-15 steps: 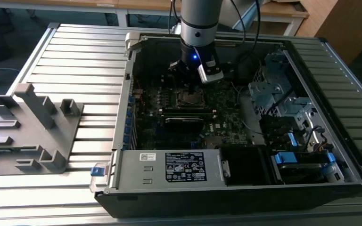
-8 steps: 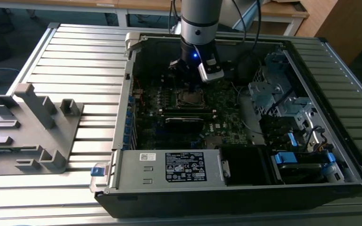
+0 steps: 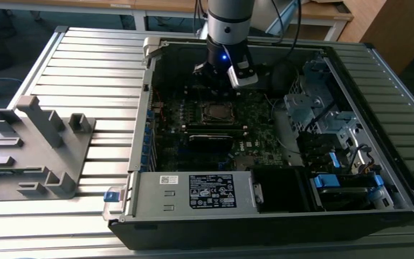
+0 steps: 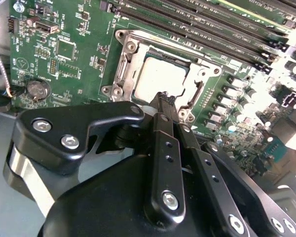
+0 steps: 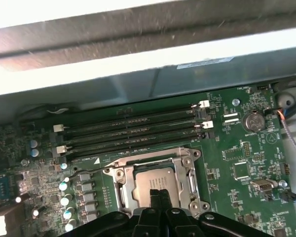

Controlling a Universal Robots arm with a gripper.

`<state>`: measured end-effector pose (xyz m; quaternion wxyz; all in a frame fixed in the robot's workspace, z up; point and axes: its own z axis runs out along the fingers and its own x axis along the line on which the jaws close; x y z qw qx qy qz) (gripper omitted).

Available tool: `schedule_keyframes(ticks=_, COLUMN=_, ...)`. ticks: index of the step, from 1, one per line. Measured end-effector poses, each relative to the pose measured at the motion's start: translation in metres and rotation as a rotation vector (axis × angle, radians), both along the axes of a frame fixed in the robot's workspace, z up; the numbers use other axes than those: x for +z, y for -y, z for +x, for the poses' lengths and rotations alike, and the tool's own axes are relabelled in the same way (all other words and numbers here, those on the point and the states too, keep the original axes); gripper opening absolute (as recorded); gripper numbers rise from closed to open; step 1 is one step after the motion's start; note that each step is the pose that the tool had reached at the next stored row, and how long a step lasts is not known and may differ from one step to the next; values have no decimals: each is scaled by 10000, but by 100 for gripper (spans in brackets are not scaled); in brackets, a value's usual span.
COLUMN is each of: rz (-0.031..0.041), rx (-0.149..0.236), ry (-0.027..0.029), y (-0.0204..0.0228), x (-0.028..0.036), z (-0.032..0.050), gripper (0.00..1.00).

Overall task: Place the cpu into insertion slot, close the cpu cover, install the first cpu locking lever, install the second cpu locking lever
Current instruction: 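Install the first cpu locking lever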

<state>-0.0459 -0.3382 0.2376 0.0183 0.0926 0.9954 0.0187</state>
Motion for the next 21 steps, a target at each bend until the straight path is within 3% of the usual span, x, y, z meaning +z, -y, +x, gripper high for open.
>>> schedule_keyframes(ticks=7, rz=7, rx=1, ry=0, y=0, x=157, z=0, gripper=10)
schedule_keyframes(ticks=16, rz=10, rx=34, ry=0, y=0, x=159, z=1, gripper=10)
schedule_keyframes(ticks=21, rz=-14, rx=461, ry=-1, y=0, x=159, z=1, gripper=10)
